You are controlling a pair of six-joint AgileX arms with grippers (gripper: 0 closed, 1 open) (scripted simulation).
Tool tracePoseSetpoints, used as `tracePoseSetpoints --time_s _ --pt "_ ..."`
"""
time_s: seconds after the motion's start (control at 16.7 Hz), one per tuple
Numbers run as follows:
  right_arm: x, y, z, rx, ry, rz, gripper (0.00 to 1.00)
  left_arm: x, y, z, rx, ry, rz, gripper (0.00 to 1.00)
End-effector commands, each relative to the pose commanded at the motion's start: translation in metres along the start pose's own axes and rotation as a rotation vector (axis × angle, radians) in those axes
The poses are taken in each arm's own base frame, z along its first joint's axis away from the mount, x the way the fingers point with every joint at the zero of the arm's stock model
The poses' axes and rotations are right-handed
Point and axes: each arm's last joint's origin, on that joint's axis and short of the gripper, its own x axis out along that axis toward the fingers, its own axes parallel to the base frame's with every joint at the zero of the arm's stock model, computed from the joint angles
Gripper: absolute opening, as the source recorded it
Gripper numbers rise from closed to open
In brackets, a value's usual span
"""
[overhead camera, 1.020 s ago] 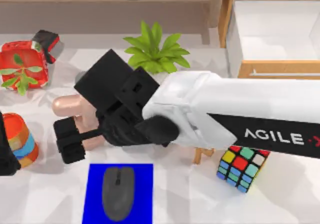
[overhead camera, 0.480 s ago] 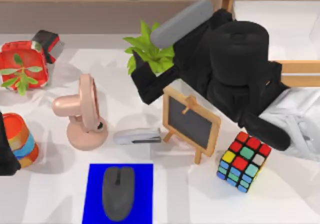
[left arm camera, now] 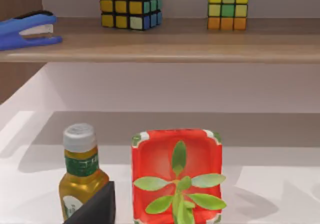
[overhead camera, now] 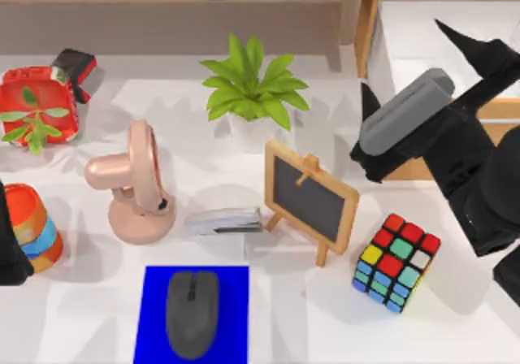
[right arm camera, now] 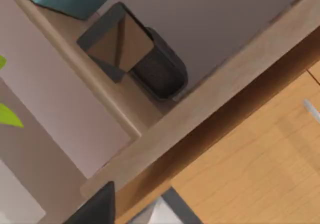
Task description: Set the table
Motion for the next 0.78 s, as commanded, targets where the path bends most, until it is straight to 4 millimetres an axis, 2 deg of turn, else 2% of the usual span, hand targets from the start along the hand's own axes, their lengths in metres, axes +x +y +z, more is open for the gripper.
tracePoseSetpoints --time_s 0.24,0.42,0.6,0.78 --pt "-0.029 0.009 -0.05 -0.331 0.113 -0.038 1.0 0.0 0.0 0.0 0.0 0.0 0.0 1.0" --pt "-0.043 0.011 -0.079 -0.537 0.212 -0.039 1.0 0.0 0.0 0.0 0.0 0.0 0.0 1.0" --pt "-0.05 0.011 -0.097 -0.676 0.287 -0.037 1.0 0.0 0.0 0.0 0.0 0.0 0.0 1.0" --pt "-0.052 0.011 -0.104 -0.728 0.317 -0.036 1.0 0.0 0.0 0.0 0.0 0.0 0.0 1.0"
